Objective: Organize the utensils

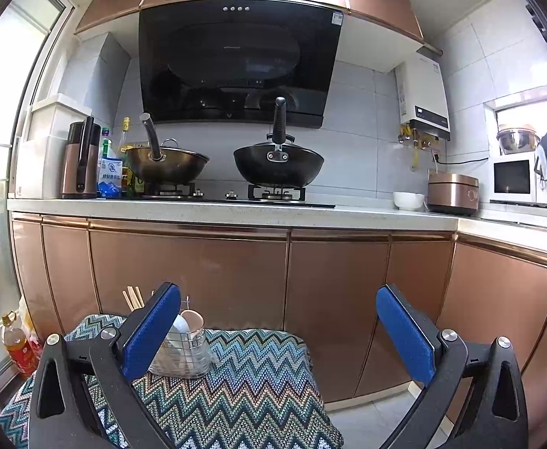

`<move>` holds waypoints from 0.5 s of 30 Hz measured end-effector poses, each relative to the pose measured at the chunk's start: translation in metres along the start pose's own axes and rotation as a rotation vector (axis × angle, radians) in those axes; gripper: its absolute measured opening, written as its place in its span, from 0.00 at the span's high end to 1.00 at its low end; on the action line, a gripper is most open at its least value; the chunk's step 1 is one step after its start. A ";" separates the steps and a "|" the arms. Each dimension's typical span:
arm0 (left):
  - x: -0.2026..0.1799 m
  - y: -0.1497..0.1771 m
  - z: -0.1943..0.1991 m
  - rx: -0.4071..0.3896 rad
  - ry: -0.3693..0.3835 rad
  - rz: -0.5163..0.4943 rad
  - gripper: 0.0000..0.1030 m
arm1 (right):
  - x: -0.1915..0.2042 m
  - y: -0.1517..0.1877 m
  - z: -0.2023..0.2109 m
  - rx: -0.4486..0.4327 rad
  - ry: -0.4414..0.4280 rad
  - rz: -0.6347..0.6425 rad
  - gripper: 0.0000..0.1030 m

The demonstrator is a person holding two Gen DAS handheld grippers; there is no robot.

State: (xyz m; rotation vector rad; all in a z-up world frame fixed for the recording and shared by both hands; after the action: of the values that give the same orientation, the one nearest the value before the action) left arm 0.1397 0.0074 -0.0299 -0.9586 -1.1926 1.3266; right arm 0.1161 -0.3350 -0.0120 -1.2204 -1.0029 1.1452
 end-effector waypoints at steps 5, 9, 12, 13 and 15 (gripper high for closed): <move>0.000 0.000 0.000 0.000 0.002 -0.003 0.28 | -0.003 0.000 0.001 -0.003 0.004 -0.003 0.00; 0.001 0.000 0.000 -0.001 -0.001 -0.006 0.28 | -0.005 0.001 0.002 -0.007 0.009 -0.003 0.00; 0.002 -0.001 0.000 -0.003 -0.004 -0.003 0.28 | -0.006 0.001 0.003 -0.009 0.011 -0.003 0.00; 0.002 -0.001 0.000 -0.003 -0.005 -0.001 0.28 | -0.006 0.001 0.004 -0.009 0.011 -0.004 0.00; 0.003 -0.001 0.001 -0.005 -0.006 0.000 0.28 | -0.007 0.001 0.004 -0.009 0.012 -0.004 0.00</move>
State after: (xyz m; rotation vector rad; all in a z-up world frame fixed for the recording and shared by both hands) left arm 0.1390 0.0104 -0.0283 -0.9588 -1.2006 1.3277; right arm 0.1111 -0.3409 -0.0126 -1.2307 -1.0024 1.1299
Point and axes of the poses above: each gripper's, at about its wrist camera, not at the fingertips, and z roughly against the way its jaws point, x to its left, y to its underside, the point moved 8 cm from there along -z, roughly the way its jaws point, and after that the axes turned 3 degrees about -z, right-handed, at the moved point
